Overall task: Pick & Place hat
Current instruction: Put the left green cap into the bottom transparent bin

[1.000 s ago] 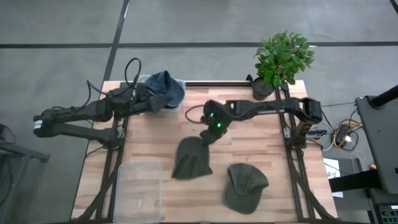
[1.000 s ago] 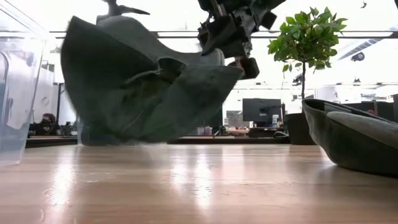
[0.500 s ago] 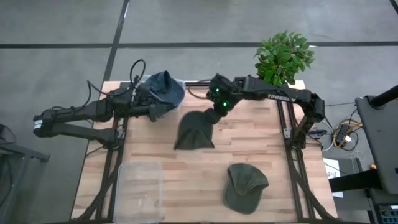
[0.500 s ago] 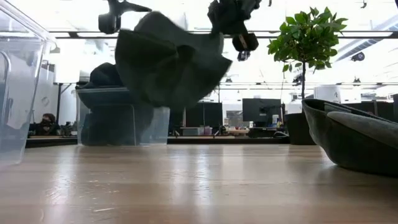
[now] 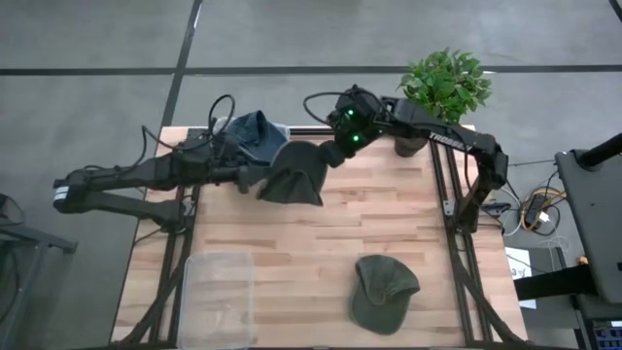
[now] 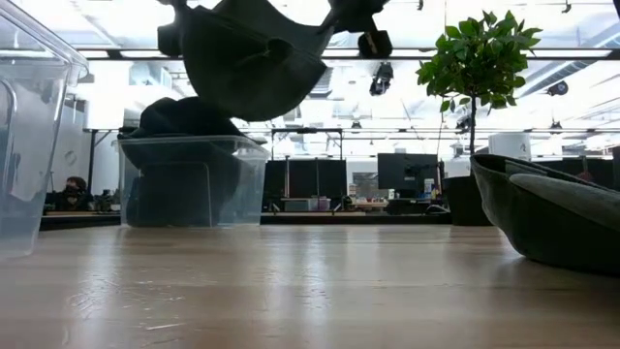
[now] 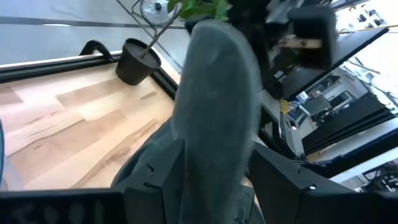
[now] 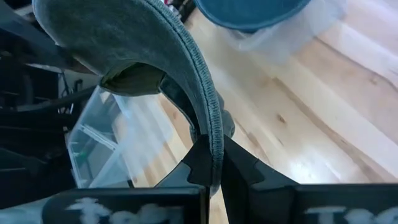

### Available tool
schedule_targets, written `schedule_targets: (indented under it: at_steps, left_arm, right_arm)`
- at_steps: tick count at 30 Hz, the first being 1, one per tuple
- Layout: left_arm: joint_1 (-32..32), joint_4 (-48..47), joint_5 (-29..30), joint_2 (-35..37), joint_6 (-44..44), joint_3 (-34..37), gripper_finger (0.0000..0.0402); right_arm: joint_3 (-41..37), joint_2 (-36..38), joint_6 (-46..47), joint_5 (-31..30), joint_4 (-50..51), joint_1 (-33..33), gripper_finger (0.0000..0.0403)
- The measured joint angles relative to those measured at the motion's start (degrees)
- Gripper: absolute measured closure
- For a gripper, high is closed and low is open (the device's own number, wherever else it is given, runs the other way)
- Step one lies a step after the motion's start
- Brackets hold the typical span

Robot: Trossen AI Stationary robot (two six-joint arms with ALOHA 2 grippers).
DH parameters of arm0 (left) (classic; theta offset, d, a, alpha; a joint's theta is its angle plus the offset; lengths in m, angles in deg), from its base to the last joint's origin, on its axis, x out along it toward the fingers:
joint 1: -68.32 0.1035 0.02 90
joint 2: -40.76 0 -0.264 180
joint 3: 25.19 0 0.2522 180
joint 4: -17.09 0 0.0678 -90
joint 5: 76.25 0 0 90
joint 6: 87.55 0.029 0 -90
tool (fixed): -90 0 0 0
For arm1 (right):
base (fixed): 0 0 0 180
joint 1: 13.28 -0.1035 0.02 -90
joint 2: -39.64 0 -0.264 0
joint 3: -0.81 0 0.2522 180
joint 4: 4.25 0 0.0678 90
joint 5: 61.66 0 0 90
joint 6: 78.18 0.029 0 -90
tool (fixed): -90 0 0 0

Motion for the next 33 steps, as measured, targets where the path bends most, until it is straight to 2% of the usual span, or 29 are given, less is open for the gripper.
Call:
schedule_targets:
  at_steps: [6, 9, 14, 19, 22, 28, 33]
  left_arm:
    - [0.0, 0.1, 1.5, -1.7, -2.6, 0.0, 0.0250]
    - [0.0, -0.1, 1.7, -1.9, -3.3, 0.0, 0.0288]
    - [0.3, -1.7, 3.1, -1.9, -5.0, 0.0, 0.0381]
    - [0.6, -1.9, 3.8, -0.9, -14.6, 0.0, 0.0392]
    - [0.6, -3.2, 2.5, 0.7, -19.6, -0.8, 0.0395]
    - [0.6, -9.0, 0.3, 4.7, -29.3, -3.9, 0.0395]
    - [0.5, -16.5, -5.2, 6.9, -38.9, -7.5, 0.0396]
  right_arm:
    - [0.1, 0.0, -0.1, 0.0, 0.0, 0.1, 0.0390]
    - [-0.7, 0.0, -0.5, 0.0, 0.0, 0.1, 0.0390]
    - [-1.1, 0.0, -1.8, -0.1, 0.3, 0.1, 0.0390]
    - [-0.1, 0.0, -4.5, -2.2, -0.7, 0.1, 0.0382]
    - [0.9, 0.3, -6.5, -3.0, -1.8, 0.0, 0.0354]
    - [2.7, 0.4, -11.5, -5.2, -3.0, -0.1, 0.0272]
    - [2.7, 0.6, -15.3, -5.2, -4.2, -0.2, 0.0219]
